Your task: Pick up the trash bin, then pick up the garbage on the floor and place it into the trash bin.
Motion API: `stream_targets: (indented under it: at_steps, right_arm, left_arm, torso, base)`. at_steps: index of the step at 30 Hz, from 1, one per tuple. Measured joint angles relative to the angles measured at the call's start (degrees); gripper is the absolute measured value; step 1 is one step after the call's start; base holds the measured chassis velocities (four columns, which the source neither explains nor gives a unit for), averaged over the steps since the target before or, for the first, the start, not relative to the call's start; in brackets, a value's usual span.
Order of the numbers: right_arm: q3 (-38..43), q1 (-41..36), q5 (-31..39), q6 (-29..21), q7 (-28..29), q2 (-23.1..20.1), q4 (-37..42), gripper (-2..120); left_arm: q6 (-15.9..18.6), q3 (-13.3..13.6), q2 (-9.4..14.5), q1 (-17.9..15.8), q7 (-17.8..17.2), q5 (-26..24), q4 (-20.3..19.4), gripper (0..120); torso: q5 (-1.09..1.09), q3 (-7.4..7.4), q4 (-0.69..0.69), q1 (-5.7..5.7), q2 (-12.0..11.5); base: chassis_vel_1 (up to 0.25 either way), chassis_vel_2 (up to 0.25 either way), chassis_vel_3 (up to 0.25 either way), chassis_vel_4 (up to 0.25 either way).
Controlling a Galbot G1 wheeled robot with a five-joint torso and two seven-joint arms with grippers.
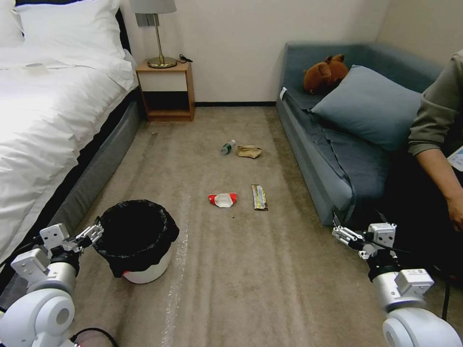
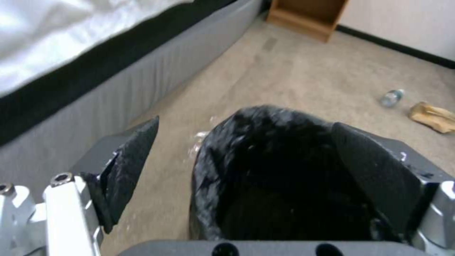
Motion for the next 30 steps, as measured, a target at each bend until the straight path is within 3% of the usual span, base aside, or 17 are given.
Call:
stream_targets:
  at_steps: [4,9,22,30]
  right_arm:
    - [0.78,-0.43,-0.30,0.28,0.00,0.10,0.15,100]
    - [0.67,-0.59,-0.46,1.00,0.00,0.56,0.31,100]
    - [1.06,-1.07,-0.43,2.22,-0.72,0.39,0.18,100]
    - [0.61,-0.77,-1.54,4.20,-1.83,0.32,-0.80,100]
  left_arm:
    - [3.01,-0.32,-1.04,-1.78,-3.48,-4.42,2.35,98]
    - [5.09,-0.55,-1.50,-3.56,-4.46,-5.84,5.43,98]
    - [5.41,0.22,-1.16,-7.05,-4.65,-8.00,12.23,98]
    - [5.43,0.30,-1.83,-8.00,-4.51,-8.26,12.37,98]
  torso:
    - [0.00,0.00,0.00,0.00,0.00]
    - [0.00,0.00,0.00,0.00,0.00]
    - [-0.01,0.00,0.00,0.00,0.00]
    - [0.00,0.00,0.00,0.00,0.00]
  base:
    - [0.000,0.000,0.000,0.000]
    - [0.000,0.000,0.000,0.000]
    - [0.000,0.000,0.000,0.000]
    - [0.000,0.000,0.000,0.000]
